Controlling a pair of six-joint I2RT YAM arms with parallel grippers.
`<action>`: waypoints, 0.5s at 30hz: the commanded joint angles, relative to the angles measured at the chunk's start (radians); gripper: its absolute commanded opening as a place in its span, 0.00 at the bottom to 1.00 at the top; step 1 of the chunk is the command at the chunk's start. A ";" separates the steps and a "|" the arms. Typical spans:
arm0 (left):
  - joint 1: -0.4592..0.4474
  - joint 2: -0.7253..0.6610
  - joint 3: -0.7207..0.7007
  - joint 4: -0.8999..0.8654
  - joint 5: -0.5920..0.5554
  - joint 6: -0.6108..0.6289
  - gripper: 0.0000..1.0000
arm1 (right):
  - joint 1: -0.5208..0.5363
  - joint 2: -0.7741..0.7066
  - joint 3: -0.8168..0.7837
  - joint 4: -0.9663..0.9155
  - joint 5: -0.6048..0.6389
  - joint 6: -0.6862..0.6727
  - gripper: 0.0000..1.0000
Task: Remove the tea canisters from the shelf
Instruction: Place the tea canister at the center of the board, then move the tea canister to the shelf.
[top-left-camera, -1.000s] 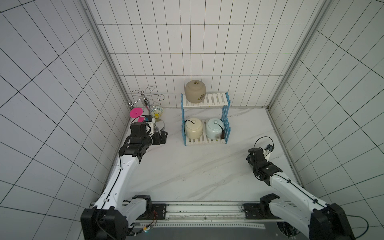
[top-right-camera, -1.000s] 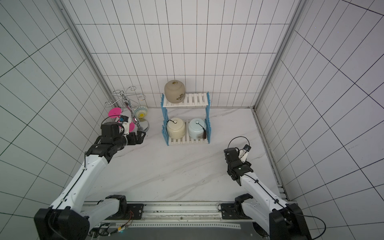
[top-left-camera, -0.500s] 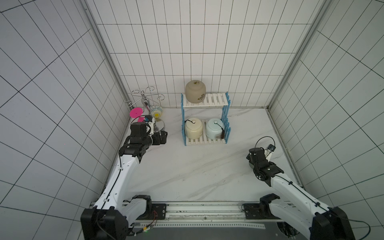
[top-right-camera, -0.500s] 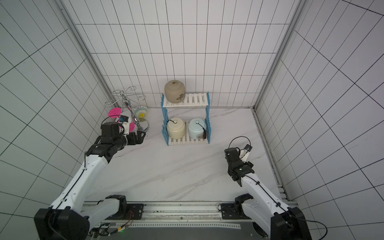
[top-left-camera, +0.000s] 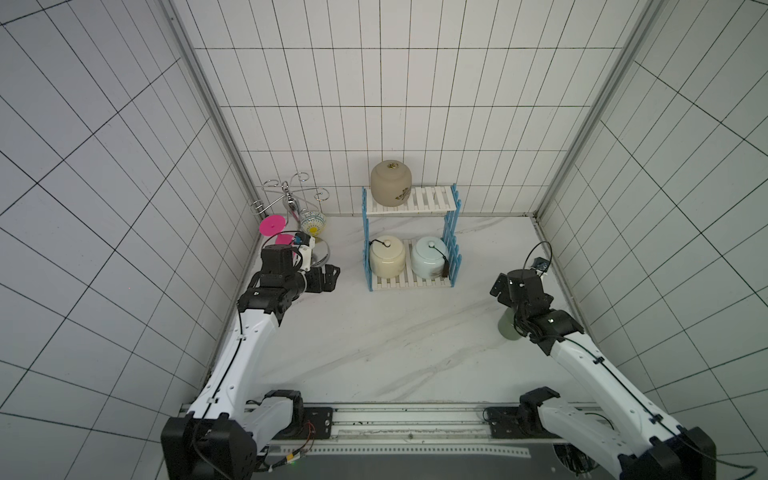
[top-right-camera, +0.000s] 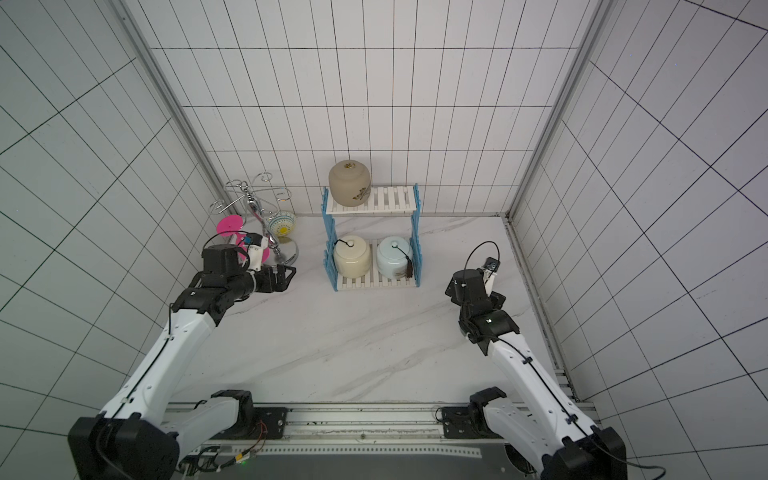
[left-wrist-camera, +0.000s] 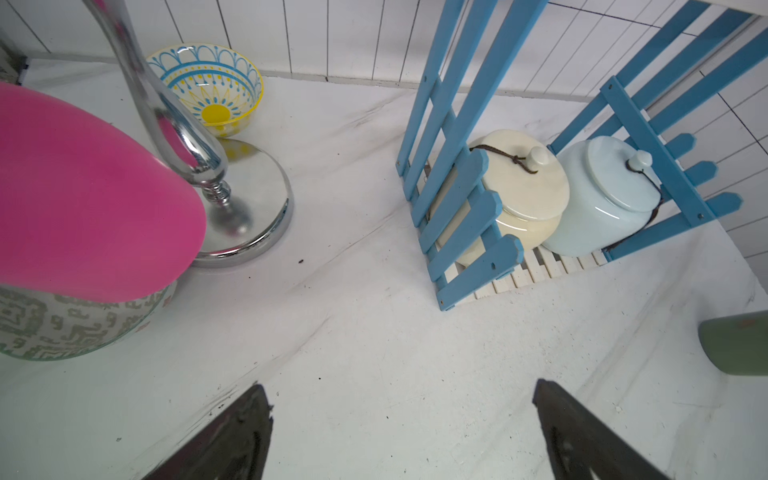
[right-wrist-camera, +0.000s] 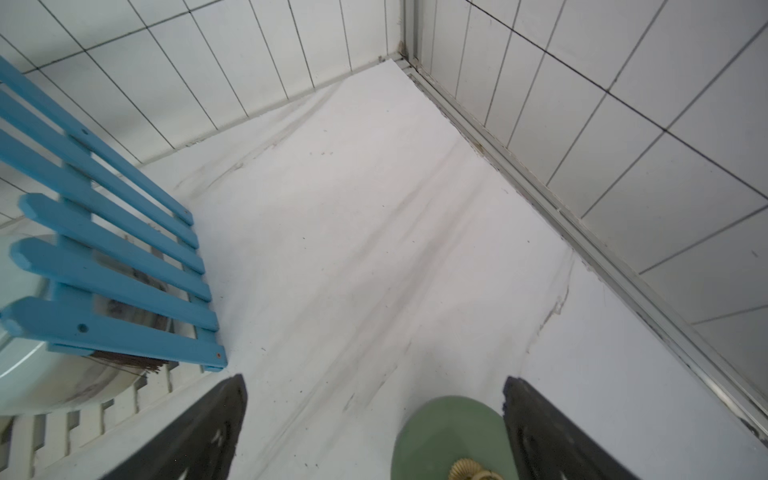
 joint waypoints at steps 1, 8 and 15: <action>-0.006 -0.012 0.029 -0.024 0.104 0.055 0.99 | -0.008 0.050 0.132 -0.056 -0.133 -0.112 0.99; -0.029 -0.030 0.049 -0.043 0.071 0.089 0.98 | 0.018 0.187 0.396 -0.135 -0.296 -0.228 1.00; -0.069 -0.099 0.034 0.012 0.076 0.102 0.98 | 0.070 0.354 0.699 -0.261 -0.424 -0.344 1.00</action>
